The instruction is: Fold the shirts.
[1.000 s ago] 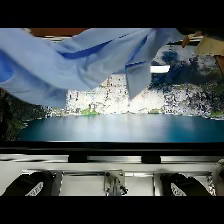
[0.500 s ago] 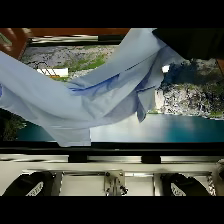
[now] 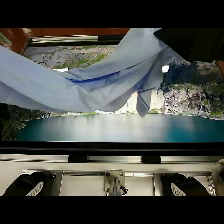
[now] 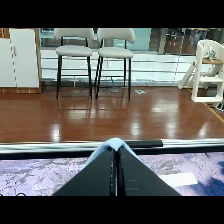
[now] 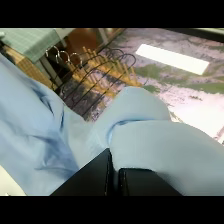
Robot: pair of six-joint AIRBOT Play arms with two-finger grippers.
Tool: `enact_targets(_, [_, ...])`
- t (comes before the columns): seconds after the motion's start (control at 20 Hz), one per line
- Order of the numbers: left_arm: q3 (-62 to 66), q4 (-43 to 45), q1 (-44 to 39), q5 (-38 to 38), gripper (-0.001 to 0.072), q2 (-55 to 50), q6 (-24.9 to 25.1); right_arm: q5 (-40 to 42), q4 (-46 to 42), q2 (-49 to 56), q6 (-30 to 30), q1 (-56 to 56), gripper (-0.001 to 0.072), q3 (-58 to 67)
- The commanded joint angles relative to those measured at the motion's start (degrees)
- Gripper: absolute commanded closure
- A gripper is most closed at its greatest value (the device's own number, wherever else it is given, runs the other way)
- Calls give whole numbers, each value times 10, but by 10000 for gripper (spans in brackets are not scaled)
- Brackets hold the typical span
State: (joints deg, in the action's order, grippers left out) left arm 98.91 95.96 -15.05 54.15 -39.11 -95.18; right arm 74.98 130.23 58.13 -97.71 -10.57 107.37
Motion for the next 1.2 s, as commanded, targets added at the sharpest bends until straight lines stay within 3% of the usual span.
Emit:
enact_targets(0.0, [0, 0, 0, -2, 677, 11, 0, -2, -5, -10, 0, 0, 638, 1])
enact_targets(0.45, [0, -45, 0, -43, 677, 28, 0, -2, -35, -47, 7, 0, 638, 1])
enact_targets(0.6, [0, -41, 0, -24, 677, 29, 0, 4, -61, -51, 11, 0, 638, 1])
enact_targets(0.8, [-31, 27, 0, 84, 676, 9, 0, 105, -199, -41, 71, 0, 638, -10])
enact_targets(0.9, [-87, 37, 2, 100, 677, -9, 0, 149, -277, -36, 114, 0, 638, -62])
enact_targets(1.05, [-192, 34, 4, 60, 677, -61, -7, 76, -308, -22, 166, 0, 638, -203])
enact_targets(1.15, [-247, 28, 4, -14, 677, -115, -69, -32, -302, 11, 173, 0, 638, -288])
